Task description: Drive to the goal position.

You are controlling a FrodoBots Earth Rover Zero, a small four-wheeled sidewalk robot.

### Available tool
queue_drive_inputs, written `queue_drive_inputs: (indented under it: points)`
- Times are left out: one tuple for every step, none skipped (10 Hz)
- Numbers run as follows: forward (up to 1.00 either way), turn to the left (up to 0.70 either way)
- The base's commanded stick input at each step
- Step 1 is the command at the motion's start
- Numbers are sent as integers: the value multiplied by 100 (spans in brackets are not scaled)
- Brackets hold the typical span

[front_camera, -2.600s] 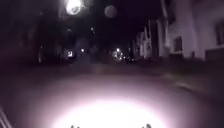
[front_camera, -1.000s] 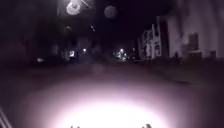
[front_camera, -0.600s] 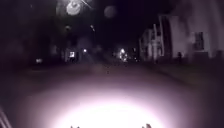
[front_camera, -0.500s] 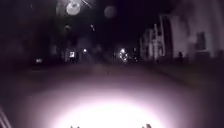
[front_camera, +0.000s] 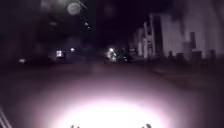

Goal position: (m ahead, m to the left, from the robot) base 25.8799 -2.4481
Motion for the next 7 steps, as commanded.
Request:
queue_drive_inputs:
  points:
    - [100, 0]
    - [100, 0]
    - [100, 0]
    - [100, 0]
    - [100, 0]
    - [100, 0]
    - [100, 0]
